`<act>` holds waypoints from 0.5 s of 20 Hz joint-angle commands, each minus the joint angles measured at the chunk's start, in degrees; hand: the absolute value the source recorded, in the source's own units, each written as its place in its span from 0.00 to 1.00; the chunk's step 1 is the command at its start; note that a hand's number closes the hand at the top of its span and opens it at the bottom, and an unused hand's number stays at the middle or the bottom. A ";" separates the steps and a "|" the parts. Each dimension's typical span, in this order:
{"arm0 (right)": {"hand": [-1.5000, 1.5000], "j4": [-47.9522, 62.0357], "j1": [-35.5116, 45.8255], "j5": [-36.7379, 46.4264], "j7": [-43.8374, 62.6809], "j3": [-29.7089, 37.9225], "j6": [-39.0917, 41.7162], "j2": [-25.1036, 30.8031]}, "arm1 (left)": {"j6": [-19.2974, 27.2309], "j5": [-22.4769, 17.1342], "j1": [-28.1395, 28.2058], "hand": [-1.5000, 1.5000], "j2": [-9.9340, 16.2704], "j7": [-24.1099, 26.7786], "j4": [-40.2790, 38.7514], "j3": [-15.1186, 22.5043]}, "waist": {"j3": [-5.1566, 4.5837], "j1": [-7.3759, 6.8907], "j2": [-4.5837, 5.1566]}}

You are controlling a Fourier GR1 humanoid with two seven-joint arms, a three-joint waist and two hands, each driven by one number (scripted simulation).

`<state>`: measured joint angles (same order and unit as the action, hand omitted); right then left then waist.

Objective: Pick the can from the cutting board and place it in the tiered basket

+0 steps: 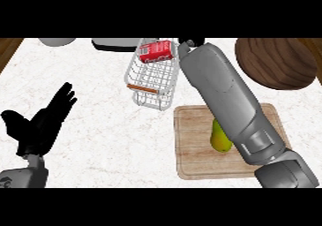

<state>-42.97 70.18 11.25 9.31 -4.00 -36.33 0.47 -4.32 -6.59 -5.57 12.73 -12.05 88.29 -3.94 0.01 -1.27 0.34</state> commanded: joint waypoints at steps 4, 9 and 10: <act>0.00 -7.44 -5.24 -5.40 -3.55 7.61 0.20 5.79 | -1.31 -1.25 1.35 0.50 0.63 1.77 -0.95 -2.09 | 0.00 1.28 -0.37; 0.00 -10.99 -7.71 -6.35 -0.08 11.12 1.30 12.81 | -0.14 0.53 1.82 0.50 -0.96 0.51 0.32 -0.03 | -0.01 1.61 -0.46; 0.00 -13.73 -9.04 -7.62 0.64 11.99 2.77 14.27 | 1.53 1.59 2.08 0.50 -1.43 0.35 0.14 -0.22 | 0.00 1.86 -0.55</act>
<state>-52.35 63.68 5.57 8.29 5.17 -35.45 10.03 -4.01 -6.27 -4.07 12.25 -12.34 89.23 -4.41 0.02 0.11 -0.10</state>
